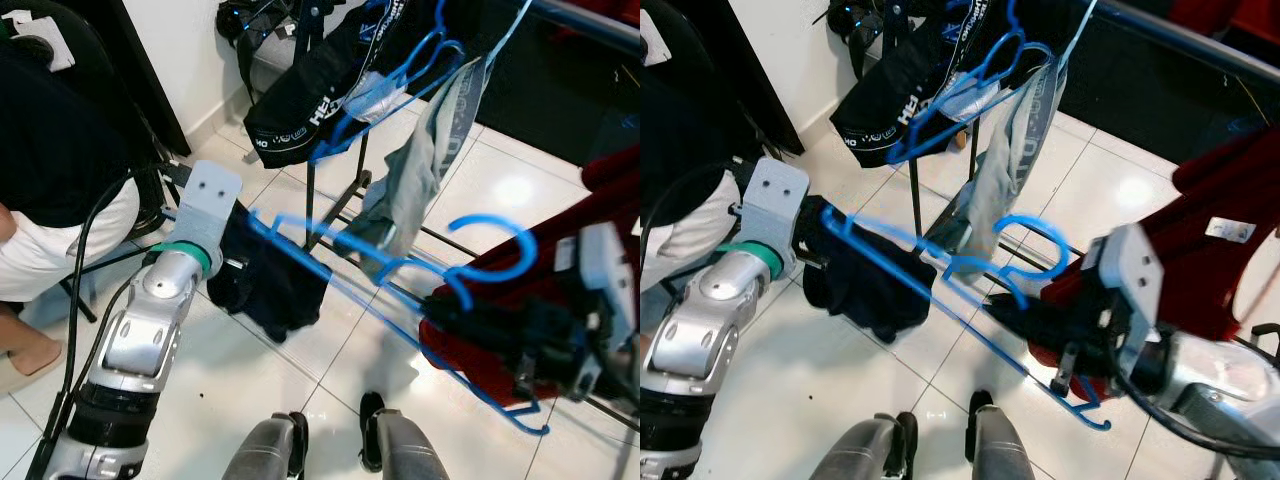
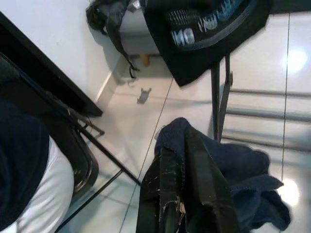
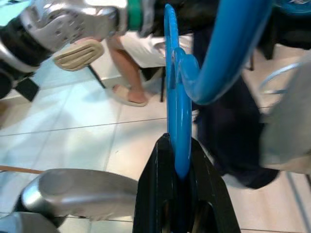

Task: Hang hanger

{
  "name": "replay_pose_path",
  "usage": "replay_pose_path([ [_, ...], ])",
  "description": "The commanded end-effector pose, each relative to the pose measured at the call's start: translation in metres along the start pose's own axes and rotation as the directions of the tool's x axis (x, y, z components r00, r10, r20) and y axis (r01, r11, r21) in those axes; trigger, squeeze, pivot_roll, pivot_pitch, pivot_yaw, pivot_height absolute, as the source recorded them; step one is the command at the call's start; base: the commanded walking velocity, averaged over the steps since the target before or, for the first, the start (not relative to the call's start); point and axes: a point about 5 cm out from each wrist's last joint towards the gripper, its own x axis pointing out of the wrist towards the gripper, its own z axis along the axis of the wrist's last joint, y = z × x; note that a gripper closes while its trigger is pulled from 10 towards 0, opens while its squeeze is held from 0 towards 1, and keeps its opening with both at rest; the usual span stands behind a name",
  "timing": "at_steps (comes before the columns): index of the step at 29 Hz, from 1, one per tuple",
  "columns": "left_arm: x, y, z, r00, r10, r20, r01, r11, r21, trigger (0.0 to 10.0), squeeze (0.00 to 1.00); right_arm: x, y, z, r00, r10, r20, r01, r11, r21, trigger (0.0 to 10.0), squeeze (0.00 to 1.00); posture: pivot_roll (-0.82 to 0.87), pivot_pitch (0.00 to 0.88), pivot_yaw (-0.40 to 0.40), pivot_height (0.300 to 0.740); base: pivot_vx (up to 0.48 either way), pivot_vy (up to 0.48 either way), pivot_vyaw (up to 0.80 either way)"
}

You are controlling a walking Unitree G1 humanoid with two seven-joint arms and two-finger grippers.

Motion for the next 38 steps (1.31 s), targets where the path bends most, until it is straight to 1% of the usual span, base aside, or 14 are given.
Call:
replay_pose_path([
  [1,0.002,0.0,0.011,0.999,0.011,0.05,-0.009,0.999,-0.039,10.0,0.0,0.006,0.014,-0.009,0.998,0.067,-0.016,-0.066,0.997,0.043,10.0,0.0,-0.12,0.207,0.123,0.74,0.0,0.0,0.0],
  [6,0.003,-0.008,0.023,0.996,-0.01,0.085,0.018,0.996,-0.089,10.0,0.0,0.01,0.023,-0.018,0.994,0.111,-0.025,-0.108,0.99,0.085,10.0,0.0,-0.12,0.207,0.123,0.74,0.0,0.0,0.0],
  [12,0.006,-0.015,0.034,0.991,-0.034,0.128,0.05,0.992,-0.118,10.0,0.0,0.014,0.021,-0.032,0.987,0.114,-0.11,-0.109,0.993,0.05,10.0,0.0,-0.12,0.207,0.118,0.74,0.0,0.0,0.0],
  [19,0.003,-0.022,0.043,0.984,-0.064,0.167,0.086,0.988,-0.127,10.0,0.0,0.021,0.007,-0.046,0.981,0.056,-0.187,-0.059,0.998,-0.011,10.0,0.0,-0.12,0.206,0.116,0.74,0.0,0.0,0.0],
  [20,0.002,-0.024,0.046,0.981,-0.075,0.179,0.1,0.986,-0.136,10.0,0.0,0.026,-0.001,-0.049,0.983,0.007,-0.185,-0.014,0.999,-0.034,10.0,0.0,-0.12,0.206,0.114,0.74,0.0,0.0,0.0],
  [23,0.0,-0.027,0.05,0.977,-0.092,0.195,0.122,0.981,-0.15,10.0,0.0,0.033,-0.009,-0.052,0.983,-0.047,-0.176,0.037,0.998,-0.057,10.0,0.0,-0.11,0.206,0.114,0.74,0.0,0.0,0.0],
  [26,-0.001,-0.027,0.052,0.975,-0.097,0.199,0.129,0.979,-0.156,10.0,0.0,0.035,-0.011,-0.052,0.983,-0.056,-0.174,0.046,0.997,-0.063,10.0,0.0,-0.11,0.206,0.114,0.74,0.0,0.0,0.0],
  [27,-0.005,-0.035,0.056,0.966,-0.151,0.21,0.193,0.961,-0.198,10.0,0.0,0.046,-0.019,-0.05,0.985,-0.104,-0.134,0.093,0.992,-0.09,10.0,0.0,-0.11,0.2,0.122,0.74,0.0,0.0,0.0],
  [28,-0.005,-0.035,0.056,0.966,-0.151,0.21,0.193,0.961,-0.198,10.0,0.0,0.046,-0.019,-0.05,0.985,-0.104,-0.134,0.093,0.992,-0.09,10.0,0.0,-0.11,0.2,0.122,0.74,0.0,0.0,0.0],
  [30,-0.013,-0.048,0.064,0.941,-0.245,0.234,0.302,0.92,-0.249,10.0,0.0,0.063,-0.027,-0.045,0.987,-0.146,-0.065,0.137,0.982,-0.128,10.0,0.0,-0.1,0.195,0.122,0.74,0.0,0.0,0.0],
  [31,-0.013,-0.048,0.064,0.941,-0.245,0.234,0.302,0.92,-0.249,10.0,0.0,0.063,-0.027,-0.045,0.987,-0.146,-0.065,0.137,0.982,-0.128,10.0,0.0,-0.1,0.195,0.122,0.74,0.0,0.0,0.0],
  [32,-0.015,-0.053,0.066,0.929,-0.279,0.243,0.34,0.904,-0.26,10.0,0.0,0.069,-0.028,-0.042,0.988,-0.147,-0.04,0.14,0.98,-0.14,10.0,0.0,-0.1,0.195,0.122,0.74,0.0,0.0,0.0],
  [36,-0.018,-0.058,0.069,0.914,-0.316,0.256,0.378,0.892,-0.247,10.0,0.0,0.075,-0.026,-0.039,0.992,-0.124,-0.019,0.12,0.981,-0.15,10.0,0.0,-0.1,0.189,0.12,0.74,0.0,0.0,0.0],
  [38,-0.022,-0.069,0.072,0.878,-0.39,0.277,0.451,0.867,-0.211,10.0,0.0,0.088,-0.018,-0.034,0.998,-0.054,0.013,0.055,0.984,-0.17,10.0,0.0,-0.1,0.18,0.114,0.74,0.0,0.0,0.0],
])
